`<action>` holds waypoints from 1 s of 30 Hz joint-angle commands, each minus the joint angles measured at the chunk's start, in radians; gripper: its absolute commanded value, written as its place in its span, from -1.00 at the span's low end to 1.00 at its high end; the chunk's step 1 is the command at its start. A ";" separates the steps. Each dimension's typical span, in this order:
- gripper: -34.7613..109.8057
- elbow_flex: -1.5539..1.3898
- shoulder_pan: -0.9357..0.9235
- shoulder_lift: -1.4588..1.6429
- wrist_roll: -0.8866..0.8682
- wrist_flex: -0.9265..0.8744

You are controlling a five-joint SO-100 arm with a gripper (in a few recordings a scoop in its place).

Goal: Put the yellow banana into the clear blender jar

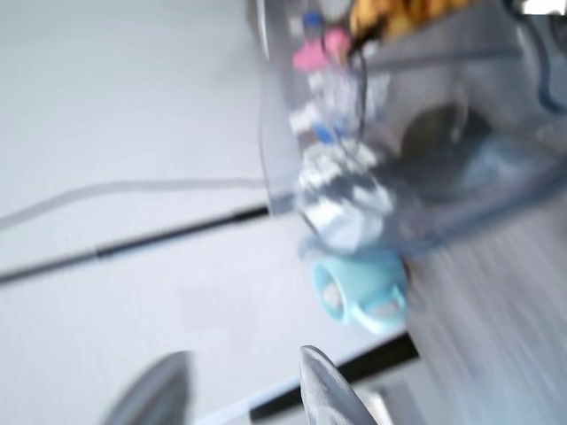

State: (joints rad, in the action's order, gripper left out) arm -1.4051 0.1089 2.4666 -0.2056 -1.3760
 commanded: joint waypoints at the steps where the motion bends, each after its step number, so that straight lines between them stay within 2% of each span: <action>1: -0.52 -0.347 0.137 0.336 -0.023 0.052; 11: -0.52 -1.042 0.107 0.739 -0.040 0.083; 15: -0.52 -1.077 0.081 0.784 -0.009 0.095; 22: -0.52 -1.348 0.055 0.844 0.017 0.213; 30: -0.52 -1.597 0.061 0.870 0.005 0.221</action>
State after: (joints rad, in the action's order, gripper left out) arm -2.9621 0.1779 3.3057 -0.1979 -1.1704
